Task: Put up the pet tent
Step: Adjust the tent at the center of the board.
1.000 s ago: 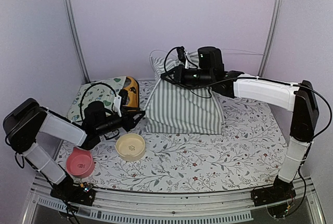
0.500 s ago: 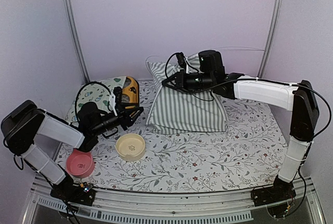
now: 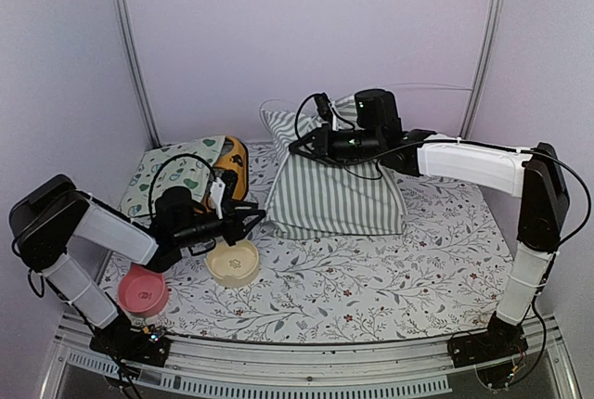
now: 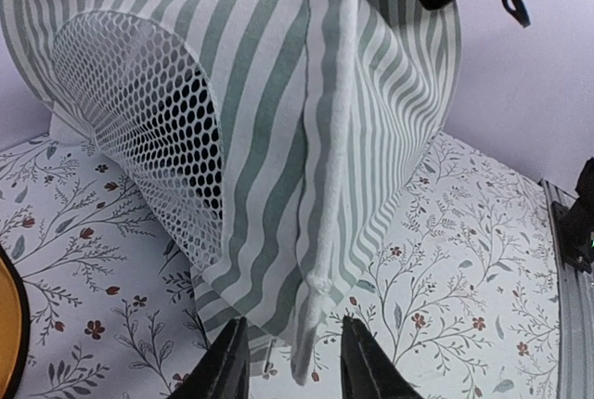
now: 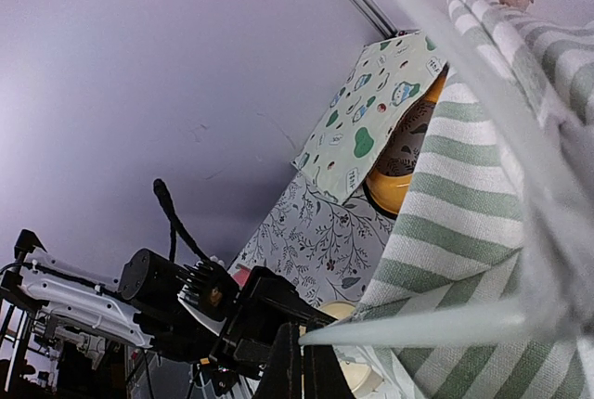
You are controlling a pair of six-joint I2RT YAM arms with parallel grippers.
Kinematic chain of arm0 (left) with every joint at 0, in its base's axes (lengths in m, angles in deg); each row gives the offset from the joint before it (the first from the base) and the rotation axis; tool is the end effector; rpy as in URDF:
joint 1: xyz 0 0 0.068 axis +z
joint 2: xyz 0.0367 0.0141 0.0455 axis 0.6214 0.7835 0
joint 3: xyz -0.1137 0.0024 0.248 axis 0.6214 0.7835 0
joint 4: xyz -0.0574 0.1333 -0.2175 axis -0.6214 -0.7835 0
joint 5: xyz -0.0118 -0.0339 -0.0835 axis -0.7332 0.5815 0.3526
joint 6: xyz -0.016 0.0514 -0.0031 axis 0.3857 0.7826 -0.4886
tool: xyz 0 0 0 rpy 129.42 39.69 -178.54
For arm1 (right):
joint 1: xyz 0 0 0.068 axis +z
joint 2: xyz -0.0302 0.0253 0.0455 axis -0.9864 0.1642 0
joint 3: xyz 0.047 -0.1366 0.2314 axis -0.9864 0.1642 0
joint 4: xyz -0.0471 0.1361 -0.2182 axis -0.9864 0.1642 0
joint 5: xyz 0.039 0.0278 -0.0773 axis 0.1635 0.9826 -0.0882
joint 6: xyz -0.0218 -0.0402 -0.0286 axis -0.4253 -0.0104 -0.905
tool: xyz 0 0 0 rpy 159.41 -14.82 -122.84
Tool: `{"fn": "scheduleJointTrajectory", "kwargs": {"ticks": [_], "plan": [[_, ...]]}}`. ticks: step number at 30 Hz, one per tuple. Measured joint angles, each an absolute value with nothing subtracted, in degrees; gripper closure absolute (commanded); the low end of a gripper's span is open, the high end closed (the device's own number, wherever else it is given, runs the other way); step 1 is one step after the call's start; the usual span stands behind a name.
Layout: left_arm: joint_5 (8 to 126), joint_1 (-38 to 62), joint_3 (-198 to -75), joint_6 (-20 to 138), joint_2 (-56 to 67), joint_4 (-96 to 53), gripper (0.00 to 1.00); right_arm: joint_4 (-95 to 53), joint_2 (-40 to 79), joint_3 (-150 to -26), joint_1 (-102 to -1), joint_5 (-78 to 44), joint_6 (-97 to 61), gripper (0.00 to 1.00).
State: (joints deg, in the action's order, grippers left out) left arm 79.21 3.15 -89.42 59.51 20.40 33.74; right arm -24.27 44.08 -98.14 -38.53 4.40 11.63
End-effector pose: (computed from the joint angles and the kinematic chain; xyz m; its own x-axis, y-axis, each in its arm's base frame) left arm 0.2255 -0.1749 0.1656 -0.2727 -0.0331 -0.9615 0.7876 0.5663 -0.2429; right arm 0.3162 0.3083 0.3122 -0.7269 0.0466 -0.6852 -0.6196 0.3858 0.6836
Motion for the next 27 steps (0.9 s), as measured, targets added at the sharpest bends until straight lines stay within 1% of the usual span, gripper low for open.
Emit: {"fn": "scheduleJointTrajectory", "kwargs": {"ticks": [4, 9, 11, 15, 21, 27], "plan": [[77.92, 1.64, -91.50, 61.00, 22.17, 30.99, 0.70, -24.21, 44.08, -98.22, -38.53, 4.40, 11.59, 1.00], [76.44, 0.97, -94.05, 62.94, 23.33, 27.73, 0.93, -23.66, 44.08, -98.51, -38.55, 4.40, 11.26, 1.00], [76.00, 0.79, -95.50, 63.86, 23.48, 26.05, 0.98, -23.09, 44.08, -98.94, -38.57, 4.38, 11.02, 1.00], [76.68, 0.36, -100.13, 66.27, 23.48, 18.84, 1.00, -21.76, 44.08, -99.95, -38.53, 3.33, 9.86, 1.00], [78.43, 0.84, -108.85, 67.86, 23.48, 5.31, 0.98, -21.45, 44.10, -101.46, -37.61, -2.63, 6.19, 1.00], [79.85, 1.45, -112.26, 67.75, 23.48, -2.74, 0.96, -24.80, 44.10, -98.68, -36.48, -7.27, 5.23, 1.00]]}}
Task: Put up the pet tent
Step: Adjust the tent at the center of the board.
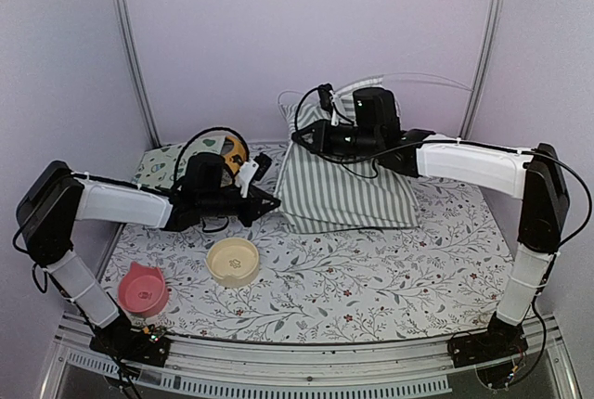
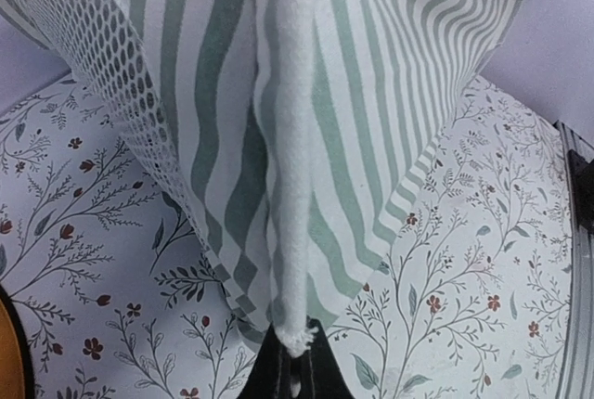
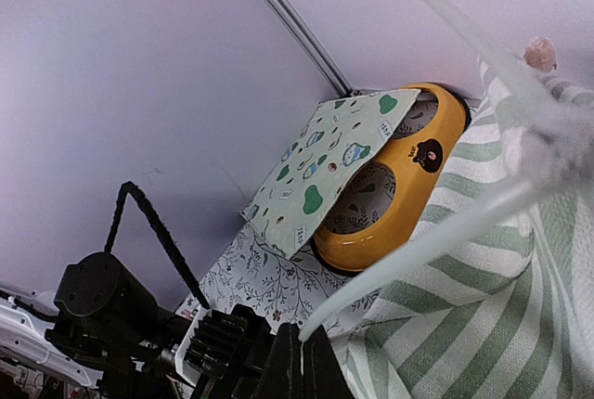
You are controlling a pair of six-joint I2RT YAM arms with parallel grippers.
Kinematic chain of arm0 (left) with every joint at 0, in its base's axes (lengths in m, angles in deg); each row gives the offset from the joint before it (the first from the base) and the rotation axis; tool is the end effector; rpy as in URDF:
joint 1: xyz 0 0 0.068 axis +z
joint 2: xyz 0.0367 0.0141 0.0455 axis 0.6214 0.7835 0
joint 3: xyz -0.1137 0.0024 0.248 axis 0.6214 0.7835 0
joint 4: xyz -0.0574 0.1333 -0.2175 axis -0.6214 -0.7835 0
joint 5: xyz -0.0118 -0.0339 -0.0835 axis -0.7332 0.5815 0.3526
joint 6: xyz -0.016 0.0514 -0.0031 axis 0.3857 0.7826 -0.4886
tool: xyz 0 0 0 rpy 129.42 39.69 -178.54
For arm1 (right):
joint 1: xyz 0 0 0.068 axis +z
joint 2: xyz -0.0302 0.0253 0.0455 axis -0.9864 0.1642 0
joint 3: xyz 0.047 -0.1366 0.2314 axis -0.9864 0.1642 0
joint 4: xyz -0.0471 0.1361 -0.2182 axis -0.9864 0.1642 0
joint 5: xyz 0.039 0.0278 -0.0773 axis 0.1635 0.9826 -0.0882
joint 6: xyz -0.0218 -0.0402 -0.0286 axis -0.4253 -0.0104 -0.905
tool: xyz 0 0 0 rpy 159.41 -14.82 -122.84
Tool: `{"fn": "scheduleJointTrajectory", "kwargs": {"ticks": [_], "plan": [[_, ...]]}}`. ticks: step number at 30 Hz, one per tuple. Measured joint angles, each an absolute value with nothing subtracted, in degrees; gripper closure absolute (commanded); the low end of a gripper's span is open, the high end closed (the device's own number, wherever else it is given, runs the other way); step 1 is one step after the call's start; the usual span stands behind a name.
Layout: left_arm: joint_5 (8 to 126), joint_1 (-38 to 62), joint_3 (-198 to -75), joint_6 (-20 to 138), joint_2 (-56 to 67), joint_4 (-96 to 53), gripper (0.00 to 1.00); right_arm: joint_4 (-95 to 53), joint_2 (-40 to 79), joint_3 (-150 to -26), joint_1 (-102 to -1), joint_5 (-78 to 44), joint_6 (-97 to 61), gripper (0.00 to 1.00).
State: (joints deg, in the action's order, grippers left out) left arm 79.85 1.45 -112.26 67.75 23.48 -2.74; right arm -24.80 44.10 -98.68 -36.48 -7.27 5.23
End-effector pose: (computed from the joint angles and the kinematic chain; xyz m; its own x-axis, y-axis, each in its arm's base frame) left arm 0.2701 -0.2195 0.2000 -0.3773 0.2202 -0.8995 0.8050 0.5583 -0.2010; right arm 0.3122 0.3171 0.3155 -0.6061 0.0816 -0.7912 -0.6547 0.5137 0.5545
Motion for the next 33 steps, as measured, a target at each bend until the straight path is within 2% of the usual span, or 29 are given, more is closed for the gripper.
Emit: {"fn": "scheduleJointTrajectory", "kwargs": {"ticks": [13, 33], "plan": [[80.57, 1.58, -116.04, 67.73, 23.48, -12.57, 0.93, -30.09, 46.75, -97.68, -33.29, -10.63, 3.88, 1.00], [83.50, 2.98, -125.53, 69.04, 23.48, -25.62, 1.00, -38.98, 45.81, -94.44, -32.98, -14.28, 3.61, 1.00]]}}
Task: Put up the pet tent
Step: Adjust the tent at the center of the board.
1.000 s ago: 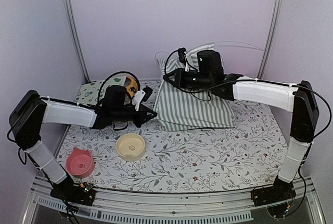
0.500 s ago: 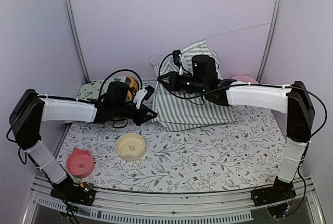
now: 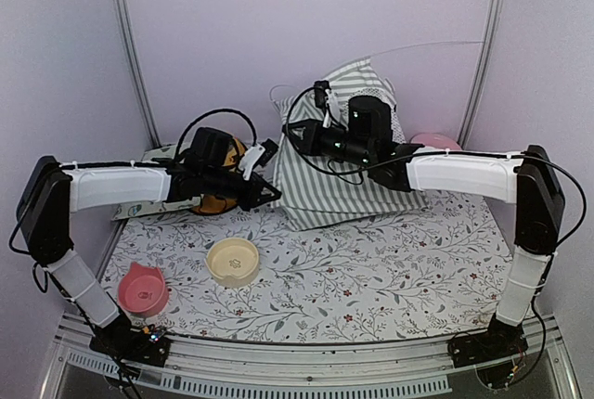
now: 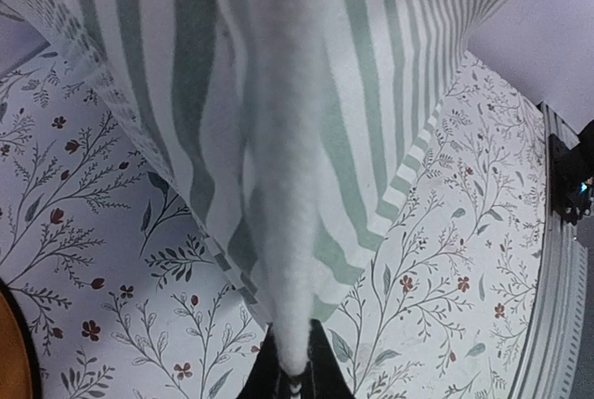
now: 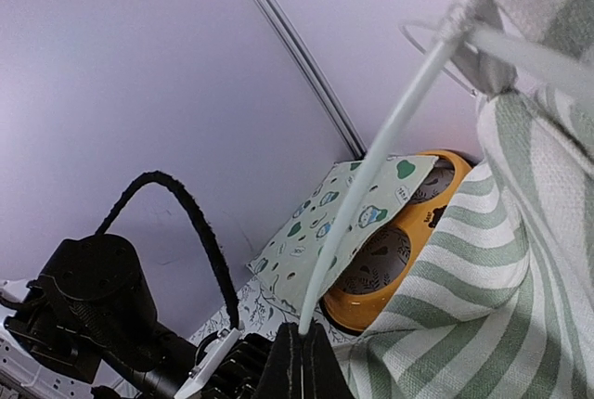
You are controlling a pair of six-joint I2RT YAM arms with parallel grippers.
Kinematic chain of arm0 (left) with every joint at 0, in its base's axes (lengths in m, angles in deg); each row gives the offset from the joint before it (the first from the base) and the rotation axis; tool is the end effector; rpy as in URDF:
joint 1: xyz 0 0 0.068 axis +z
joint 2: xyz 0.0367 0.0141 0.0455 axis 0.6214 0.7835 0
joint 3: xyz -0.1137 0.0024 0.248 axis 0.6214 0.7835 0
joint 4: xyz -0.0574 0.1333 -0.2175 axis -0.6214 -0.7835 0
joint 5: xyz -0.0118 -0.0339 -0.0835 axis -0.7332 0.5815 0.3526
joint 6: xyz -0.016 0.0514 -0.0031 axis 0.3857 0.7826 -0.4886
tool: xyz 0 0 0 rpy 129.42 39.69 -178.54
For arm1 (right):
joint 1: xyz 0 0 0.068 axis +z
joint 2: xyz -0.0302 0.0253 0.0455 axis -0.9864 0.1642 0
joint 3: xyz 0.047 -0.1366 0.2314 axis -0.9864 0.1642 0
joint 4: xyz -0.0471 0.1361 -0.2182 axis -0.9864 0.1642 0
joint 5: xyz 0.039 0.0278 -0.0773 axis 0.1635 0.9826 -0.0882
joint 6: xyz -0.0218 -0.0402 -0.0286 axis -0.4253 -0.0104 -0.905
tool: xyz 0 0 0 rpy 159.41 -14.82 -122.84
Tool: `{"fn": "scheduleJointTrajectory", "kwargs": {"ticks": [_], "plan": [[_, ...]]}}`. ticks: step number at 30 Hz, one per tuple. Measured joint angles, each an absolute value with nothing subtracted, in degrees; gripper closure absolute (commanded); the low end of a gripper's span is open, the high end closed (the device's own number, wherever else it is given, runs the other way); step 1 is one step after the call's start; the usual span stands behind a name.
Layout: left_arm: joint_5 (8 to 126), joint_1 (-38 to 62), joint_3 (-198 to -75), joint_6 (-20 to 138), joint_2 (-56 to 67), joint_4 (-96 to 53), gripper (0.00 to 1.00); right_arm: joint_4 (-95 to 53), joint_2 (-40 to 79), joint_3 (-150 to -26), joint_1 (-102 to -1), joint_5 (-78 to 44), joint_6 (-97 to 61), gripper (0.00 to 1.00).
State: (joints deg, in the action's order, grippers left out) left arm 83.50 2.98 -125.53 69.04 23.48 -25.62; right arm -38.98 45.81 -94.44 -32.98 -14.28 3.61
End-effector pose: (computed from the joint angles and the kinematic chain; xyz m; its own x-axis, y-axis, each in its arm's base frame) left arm 0.2870 -0.2227 0.2377 -0.4840 0.3086 -0.8188 0.7949 0.5463 -0.2640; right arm 0.3007 0.3386 0.3025 -0.4822 0.1702 -0.8594 -0.7017 0.5122 0.4952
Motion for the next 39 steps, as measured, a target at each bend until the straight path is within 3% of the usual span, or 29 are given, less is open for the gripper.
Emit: {"fn": "scheduleJointTrajectory", "kwargs": {"ticks": [16, 27, 31, 35, 39], "plan": [[84.63, 3.63, -132.83, 74.44, 23.46, -35.22, 1.00, -44.40, 45.20, -93.09, -32.50, -16.78, 3.48, 1.00], [85.33, 4.01, -130.29, 76.17, 21.45, -34.78, 1.00, -41.96, 43.67, -93.85, -31.49, -18.74, 4.01, 0.99], [84.96, 3.17, -123.65, 74.16, 18.08, -27.19, 1.00, -36.78, 42.84, -96.15, -31.47, -16.84, 4.84, 0.83], [83.02, 1.14, -120.41, 71.25, 17.71, -19.48, 1.00, -29.50, 42.86, -98.27, -31.80, -14.57, 5.71, 0.59], [79.87, -0.58, -118.80, 68.60, 17.73, -15.28, 1.00, -28.25, 42.79, -98.38, -32.56, -13.17, 8.07, 0.46]]}}
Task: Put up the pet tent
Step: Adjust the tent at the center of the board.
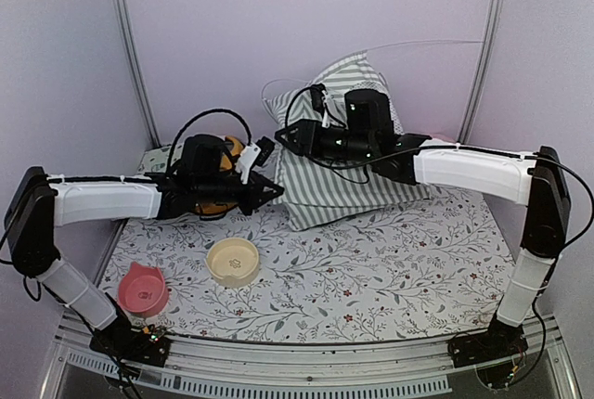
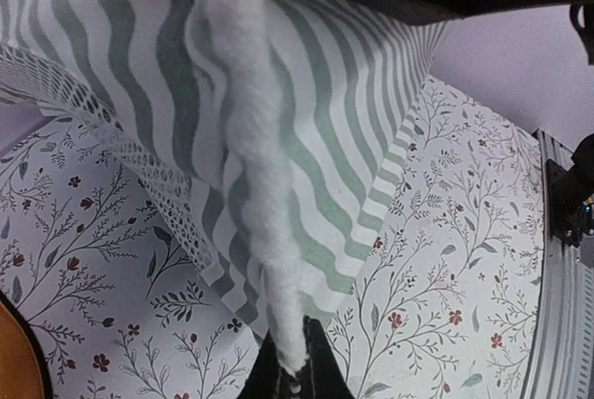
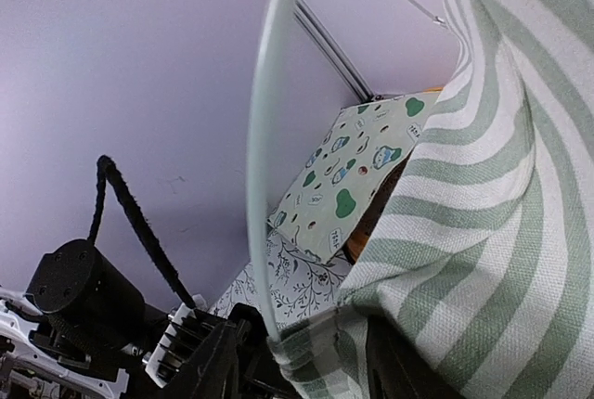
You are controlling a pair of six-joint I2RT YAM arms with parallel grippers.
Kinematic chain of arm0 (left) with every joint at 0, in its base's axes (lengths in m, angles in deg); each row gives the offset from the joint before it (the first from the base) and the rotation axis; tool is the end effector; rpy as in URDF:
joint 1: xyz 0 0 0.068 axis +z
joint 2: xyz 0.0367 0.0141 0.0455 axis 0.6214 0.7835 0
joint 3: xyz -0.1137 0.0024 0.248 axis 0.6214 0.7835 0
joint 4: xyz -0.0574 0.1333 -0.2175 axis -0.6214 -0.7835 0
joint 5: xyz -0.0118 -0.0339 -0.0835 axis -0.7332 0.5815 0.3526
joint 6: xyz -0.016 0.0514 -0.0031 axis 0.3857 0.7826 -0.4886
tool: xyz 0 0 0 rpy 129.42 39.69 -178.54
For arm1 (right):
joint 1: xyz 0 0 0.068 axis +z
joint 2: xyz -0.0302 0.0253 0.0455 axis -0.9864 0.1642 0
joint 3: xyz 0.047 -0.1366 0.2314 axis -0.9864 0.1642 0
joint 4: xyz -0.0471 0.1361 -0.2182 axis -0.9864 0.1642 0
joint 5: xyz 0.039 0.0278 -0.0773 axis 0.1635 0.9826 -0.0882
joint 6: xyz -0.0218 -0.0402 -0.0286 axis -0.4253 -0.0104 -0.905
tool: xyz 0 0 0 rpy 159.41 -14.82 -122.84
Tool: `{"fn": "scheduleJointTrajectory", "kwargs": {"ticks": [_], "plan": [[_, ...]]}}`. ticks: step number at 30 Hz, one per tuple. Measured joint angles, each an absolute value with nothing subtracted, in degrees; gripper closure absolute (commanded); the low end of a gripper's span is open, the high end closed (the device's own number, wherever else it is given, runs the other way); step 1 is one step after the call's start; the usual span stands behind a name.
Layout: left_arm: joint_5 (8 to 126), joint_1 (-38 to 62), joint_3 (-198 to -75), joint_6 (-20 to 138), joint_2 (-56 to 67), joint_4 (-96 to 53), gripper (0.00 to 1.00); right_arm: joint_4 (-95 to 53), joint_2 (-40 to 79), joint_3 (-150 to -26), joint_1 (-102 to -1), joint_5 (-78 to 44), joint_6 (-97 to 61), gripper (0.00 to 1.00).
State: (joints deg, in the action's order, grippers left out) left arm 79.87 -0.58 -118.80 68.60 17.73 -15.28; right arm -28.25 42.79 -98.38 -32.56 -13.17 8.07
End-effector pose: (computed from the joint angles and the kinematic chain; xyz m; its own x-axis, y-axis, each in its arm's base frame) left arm 0.2595 -0.2268 0.2486 -0.3601 0.2437 -0.9005 0.8291 0.5261 -0.1891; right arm 0.2906 0.3334 0.3295 -0.5778 0.1571 -0.8009 -0.6491 0.5064 0.5676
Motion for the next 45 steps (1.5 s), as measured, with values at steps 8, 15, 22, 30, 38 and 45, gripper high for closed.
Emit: {"fn": "scheduleJointTrajectory", "kwargs": {"ticks": [8, 15, 22, 30, 38, 45], "plan": [[76.83, -2.40, -117.68, 66.22, 17.88, -10.85, 1.00, -29.72, 40.34, -96.28, -34.66, -11.90, 13.95, 0.42], [75.52, -3.21, -117.66, 66.18, 17.88, -8.81, 1.00, -29.91, 39.78, -96.91, -34.92, -12.34, 14.98, 0.47], [74.16, -3.32, -117.68, 66.18, 17.88, -7.65, 1.00, -29.63, 39.84, -98.27, -35.27, -10.15, 16.18, 0.48], [72.24, -3.40, -117.68, 66.64, 17.99, -8.70, 1.00, -30.83, 34.29, -90.00, -34.66, -9.21, 16.55, 0.43], [72.20, -3.67, -117.73, 67.03, 18.36, -7.98, 1.00, -29.52, 31.01, -89.31, -35.17, -9.24, 16.42, 0.43], [72.11, -3.73, -118.34, 67.01, 18.36, -6.43, 1.00, -26.09, 35.56, -97.09, -36.76, -8.41, 16.60, 0.47]]}}
